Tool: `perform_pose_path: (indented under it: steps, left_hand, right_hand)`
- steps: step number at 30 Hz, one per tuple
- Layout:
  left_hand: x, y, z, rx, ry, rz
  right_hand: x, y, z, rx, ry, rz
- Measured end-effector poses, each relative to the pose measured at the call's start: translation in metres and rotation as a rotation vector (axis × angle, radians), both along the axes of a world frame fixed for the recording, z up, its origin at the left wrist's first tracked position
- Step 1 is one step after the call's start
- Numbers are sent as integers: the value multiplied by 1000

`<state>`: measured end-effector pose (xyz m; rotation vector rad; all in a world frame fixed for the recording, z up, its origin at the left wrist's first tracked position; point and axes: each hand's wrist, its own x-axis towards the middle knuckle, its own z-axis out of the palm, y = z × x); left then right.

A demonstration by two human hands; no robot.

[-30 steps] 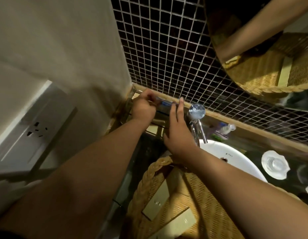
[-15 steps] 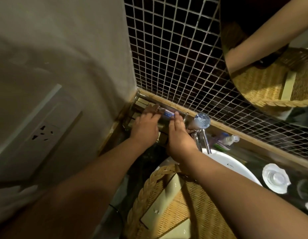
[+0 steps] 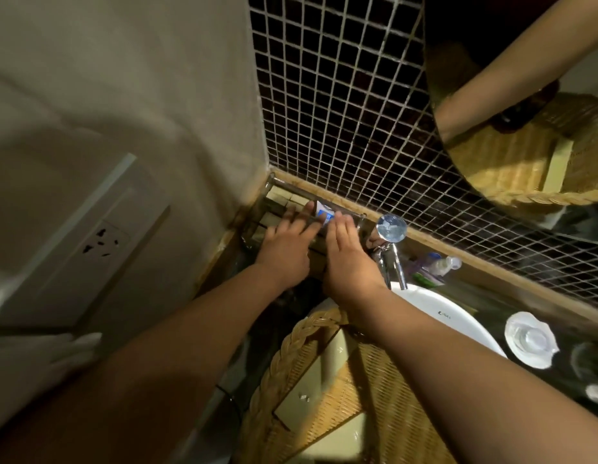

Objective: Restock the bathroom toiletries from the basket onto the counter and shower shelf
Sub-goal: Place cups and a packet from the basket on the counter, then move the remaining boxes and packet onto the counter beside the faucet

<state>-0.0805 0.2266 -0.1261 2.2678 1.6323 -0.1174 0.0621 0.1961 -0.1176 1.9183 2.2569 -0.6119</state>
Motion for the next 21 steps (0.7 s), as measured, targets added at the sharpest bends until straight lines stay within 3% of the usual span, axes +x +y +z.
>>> perform_pose_path:
  steps: [7,11,16,18,21]
  left_hand:
    - [-18,-33,35,62,-90,33]
    - [-15,-60,47,88,-169,79]
    - [3,-111,50,166,-227,-48]
    - [12,-134,48,198,-178,-94]
    - [17,-169,37,266,-25,-325]
  right_hand:
    - [18,-37,42,0,111,58]
    - [31,-74,50,36,77,91]
    - [53,-127,44,37,69,172]
    - [62,-147,39,21,67,218]
    - [72,-174,32,42,138,277]
